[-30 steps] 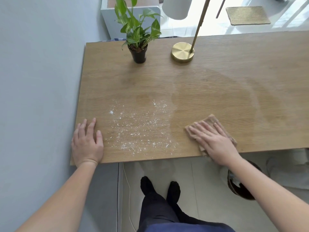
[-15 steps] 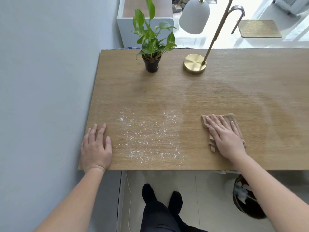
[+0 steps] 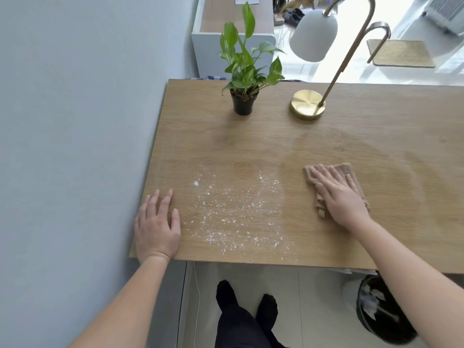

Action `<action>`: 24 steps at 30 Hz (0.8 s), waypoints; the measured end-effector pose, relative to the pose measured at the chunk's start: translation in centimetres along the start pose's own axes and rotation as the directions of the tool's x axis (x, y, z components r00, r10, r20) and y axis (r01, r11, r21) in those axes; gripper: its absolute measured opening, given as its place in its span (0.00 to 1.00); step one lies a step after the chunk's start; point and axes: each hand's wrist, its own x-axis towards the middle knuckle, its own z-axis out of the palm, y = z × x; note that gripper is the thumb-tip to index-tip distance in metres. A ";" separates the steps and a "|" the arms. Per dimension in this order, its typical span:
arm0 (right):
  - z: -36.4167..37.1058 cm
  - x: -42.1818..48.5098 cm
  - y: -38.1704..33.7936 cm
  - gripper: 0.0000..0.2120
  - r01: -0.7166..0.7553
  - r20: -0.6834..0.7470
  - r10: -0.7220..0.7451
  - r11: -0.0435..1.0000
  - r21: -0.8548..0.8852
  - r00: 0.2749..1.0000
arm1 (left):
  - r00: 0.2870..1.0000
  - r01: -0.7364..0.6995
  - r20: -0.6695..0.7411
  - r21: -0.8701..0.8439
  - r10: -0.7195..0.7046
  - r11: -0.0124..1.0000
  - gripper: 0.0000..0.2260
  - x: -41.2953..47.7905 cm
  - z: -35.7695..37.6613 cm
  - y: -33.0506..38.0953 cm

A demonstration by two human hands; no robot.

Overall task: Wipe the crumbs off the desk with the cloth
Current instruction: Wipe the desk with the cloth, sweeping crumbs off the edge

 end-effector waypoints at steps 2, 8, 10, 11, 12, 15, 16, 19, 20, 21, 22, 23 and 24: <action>-0.5 3.7 -1.7 0.24 -0.175 -0.056 0.179 0.981 0.079 0.982 | 1.000 -0.004 -0.007 0.007 0.004 1.000 0.26 0.0 0.0 -0.1; 2.1 8.8 -10.8 0.25 0.065 0.030 -0.067 0.997 0.048 0.997 | 1.000 -0.006 -0.004 0.013 0.006 1.000 0.26 0.2 0.0 -0.4; 2.8 5.9 -10.6 0.24 0.225 0.095 -0.227 0.974 0.027 0.969 | 1.000 -0.007 0.002 0.013 0.007 1.000 0.25 0.1 -0.1 -0.3; 2.9 4.1 -9.3 0.23 0.275 0.113 -0.275 0.961 0.010 0.955 | 1.000 -0.010 0.001 0.012 0.010 1.000 0.25 0.1 -0.1 -0.3; 2.7 2.6 -7.6 0.23 0.302 0.126 -0.298 0.953 -0.014 0.946 | 1.000 -0.010 -0.001 0.009 0.010 1.000 0.25 0.2 -0.1 -0.3; 0.7 1.7 -3.1 0.22 0.233 0.113 -0.228 0.972 -0.033 0.967 | 1.000 -0.001 0.001 0.001 0.001 1.000 0.25 0.3 -0.1 -0.3; 0.3 2.6 -2.8 0.22 0.170 0.084 -0.168 0.985 -0.018 0.982 | 1.000 0.001 -0.001 0.002 -0.001 1.000 0.25 0.1 0.0 -0.3; 0.2 6.6 -5.4 0.23 -0.050 0.020 0.049 0.997 0.062 0.999 | 1.000 0.000 -0.010 -0.011 0.000 1.000 0.25 0.1 -0.1 -0.4; 0.5 7.7 -6.9 0.24 -0.078 0.006 0.078 0.994 0.072 0.997 | 1.000 -0.002 -0.010 -0.012 0.002 1.000 0.25 0.1 -0.2 -0.4; 1.0 8.5 -8.3 0.25 -0.069 0.001 0.069 0.995 0.074 0.998 | 1.000 -0.004 -0.008 -0.010 0.004 1.000 0.25 0.1 -0.2 -0.3; 1.4 8.6 -9.4 0.25 -0.022 0.010 0.022 0.997 0.071 1.000 | 1.000 -0.003 -0.008 -0.009 0.002 1.000 0.25 0.1 -0.1 -0.4; 1.9 8.0 -10.2 0.25 0.050 0.031 -0.052 0.997 0.063 0.998 | 1.000 0.001 -0.010 -0.009 -0.001 1.000 0.25 0.1 -0.1 -0.4; 2.4 6.5 -10.4 0.24 0.137 0.065 -0.139 0.990 0.045 0.988 | 1.000 0.002 -0.010 -0.011 -0.003 1.000 0.25 0.1 -0.1 -0.4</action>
